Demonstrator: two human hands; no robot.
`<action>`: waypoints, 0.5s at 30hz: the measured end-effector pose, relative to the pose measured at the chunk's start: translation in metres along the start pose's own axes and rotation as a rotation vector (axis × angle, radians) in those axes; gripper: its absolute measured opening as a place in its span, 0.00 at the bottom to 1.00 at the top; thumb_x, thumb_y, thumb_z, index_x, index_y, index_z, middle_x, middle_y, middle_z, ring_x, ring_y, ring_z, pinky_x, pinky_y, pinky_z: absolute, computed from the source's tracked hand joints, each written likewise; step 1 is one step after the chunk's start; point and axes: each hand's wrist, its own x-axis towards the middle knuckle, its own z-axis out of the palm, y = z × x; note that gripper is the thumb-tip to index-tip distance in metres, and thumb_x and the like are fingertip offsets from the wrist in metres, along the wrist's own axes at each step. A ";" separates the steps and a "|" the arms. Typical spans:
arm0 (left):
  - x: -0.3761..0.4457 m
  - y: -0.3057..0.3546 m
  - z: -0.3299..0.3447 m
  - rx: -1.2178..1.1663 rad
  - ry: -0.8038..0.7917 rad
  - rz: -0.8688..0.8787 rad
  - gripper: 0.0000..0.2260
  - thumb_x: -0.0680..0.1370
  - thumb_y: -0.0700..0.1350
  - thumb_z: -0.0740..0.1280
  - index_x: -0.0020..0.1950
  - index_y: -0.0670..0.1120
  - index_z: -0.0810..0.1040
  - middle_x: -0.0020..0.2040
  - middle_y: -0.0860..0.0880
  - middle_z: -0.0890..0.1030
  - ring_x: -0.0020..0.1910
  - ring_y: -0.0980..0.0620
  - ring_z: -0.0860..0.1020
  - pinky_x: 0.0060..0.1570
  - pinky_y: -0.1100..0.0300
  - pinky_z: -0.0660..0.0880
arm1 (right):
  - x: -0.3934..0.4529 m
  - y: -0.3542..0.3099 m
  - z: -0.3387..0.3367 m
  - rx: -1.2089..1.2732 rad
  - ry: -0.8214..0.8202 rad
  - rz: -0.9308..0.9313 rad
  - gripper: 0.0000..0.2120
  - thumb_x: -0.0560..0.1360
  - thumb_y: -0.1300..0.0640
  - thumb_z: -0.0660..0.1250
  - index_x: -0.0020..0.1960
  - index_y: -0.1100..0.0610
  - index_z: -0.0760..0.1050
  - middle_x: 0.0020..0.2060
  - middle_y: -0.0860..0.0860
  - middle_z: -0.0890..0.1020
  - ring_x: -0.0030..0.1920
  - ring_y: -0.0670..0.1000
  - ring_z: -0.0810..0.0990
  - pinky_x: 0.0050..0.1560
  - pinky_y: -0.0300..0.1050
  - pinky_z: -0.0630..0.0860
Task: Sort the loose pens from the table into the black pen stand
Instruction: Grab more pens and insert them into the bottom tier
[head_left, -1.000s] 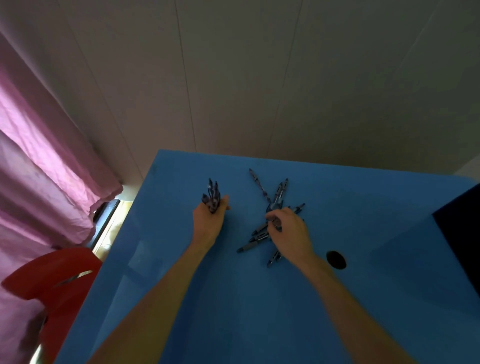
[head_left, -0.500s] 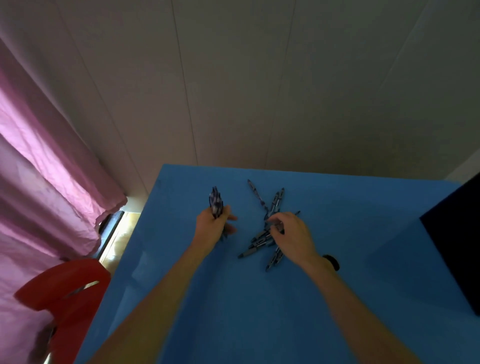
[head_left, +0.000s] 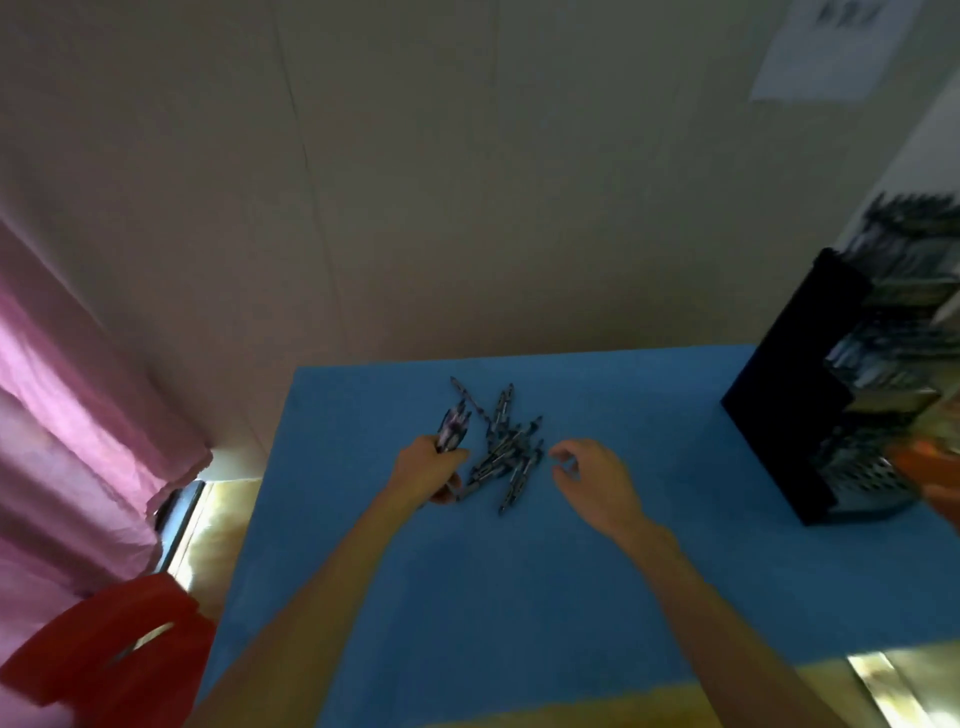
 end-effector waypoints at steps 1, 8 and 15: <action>-0.005 0.007 0.006 0.046 -0.020 0.011 0.09 0.78 0.46 0.70 0.44 0.43 0.73 0.31 0.45 0.79 0.25 0.51 0.76 0.27 0.60 0.73 | -0.010 0.005 -0.007 -0.010 0.012 0.022 0.10 0.81 0.57 0.65 0.60 0.55 0.79 0.56 0.51 0.80 0.48 0.46 0.76 0.51 0.39 0.71; -0.038 0.060 0.067 0.174 -0.136 0.095 0.16 0.76 0.48 0.70 0.39 0.47 0.63 0.31 0.48 0.64 0.28 0.51 0.64 0.29 0.58 0.62 | -0.078 0.042 -0.058 -0.009 0.123 0.171 0.09 0.80 0.58 0.66 0.59 0.57 0.79 0.57 0.53 0.81 0.52 0.51 0.79 0.50 0.38 0.71; -0.075 0.100 0.142 0.216 -0.254 0.203 0.14 0.77 0.46 0.69 0.39 0.47 0.64 0.29 0.49 0.61 0.24 0.53 0.60 0.27 0.59 0.60 | -0.138 0.091 -0.109 -0.010 0.216 0.256 0.10 0.80 0.58 0.66 0.60 0.56 0.78 0.58 0.53 0.80 0.55 0.52 0.79 0.54 0.41 0.73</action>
